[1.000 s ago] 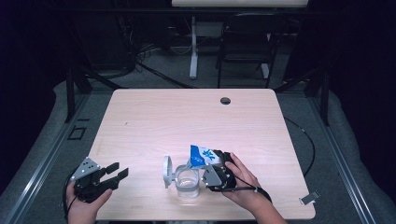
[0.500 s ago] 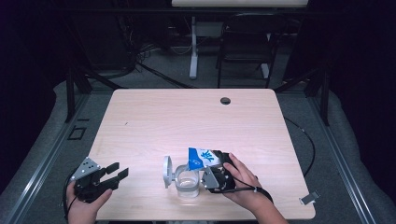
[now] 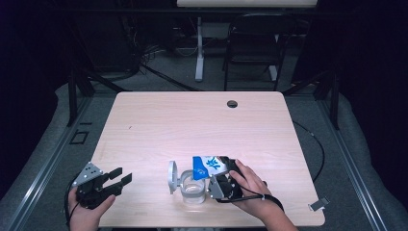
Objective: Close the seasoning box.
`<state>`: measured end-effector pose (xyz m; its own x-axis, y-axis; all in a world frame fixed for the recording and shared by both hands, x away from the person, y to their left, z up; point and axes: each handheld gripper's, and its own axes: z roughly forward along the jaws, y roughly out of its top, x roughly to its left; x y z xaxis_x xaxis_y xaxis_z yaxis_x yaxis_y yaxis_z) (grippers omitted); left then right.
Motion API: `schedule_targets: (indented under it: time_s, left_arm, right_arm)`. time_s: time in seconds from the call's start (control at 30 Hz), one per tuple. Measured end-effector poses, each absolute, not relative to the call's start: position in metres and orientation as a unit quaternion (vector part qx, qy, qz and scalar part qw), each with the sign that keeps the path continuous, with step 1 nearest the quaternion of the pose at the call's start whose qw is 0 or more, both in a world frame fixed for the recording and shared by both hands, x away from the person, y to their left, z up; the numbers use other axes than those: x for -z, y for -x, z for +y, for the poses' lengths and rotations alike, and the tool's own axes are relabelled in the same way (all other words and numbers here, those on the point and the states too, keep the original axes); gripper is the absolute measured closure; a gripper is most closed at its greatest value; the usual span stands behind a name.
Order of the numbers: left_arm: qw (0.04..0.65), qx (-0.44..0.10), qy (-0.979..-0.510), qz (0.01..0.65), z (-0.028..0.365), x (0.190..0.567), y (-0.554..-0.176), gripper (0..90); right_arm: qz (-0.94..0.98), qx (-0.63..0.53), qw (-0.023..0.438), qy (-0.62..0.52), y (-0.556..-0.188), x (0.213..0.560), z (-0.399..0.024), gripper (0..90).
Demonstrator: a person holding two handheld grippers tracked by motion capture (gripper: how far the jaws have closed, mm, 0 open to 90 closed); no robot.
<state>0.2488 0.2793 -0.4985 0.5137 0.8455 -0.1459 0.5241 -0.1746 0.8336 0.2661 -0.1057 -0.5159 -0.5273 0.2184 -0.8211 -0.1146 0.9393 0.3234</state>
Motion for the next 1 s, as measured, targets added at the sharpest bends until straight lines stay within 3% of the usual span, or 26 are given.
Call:
schedule_targets:
  time_s: [1.0]
  left_arm:
    - [0.451, -0.179, -0.743, 0.461, 0.279, 0.499, -0.249, 51.8]
  right_arm:
    - [0.86, -0.134, 0.492, -0.005, -0.263, 0.526, -0.104, 40.9]
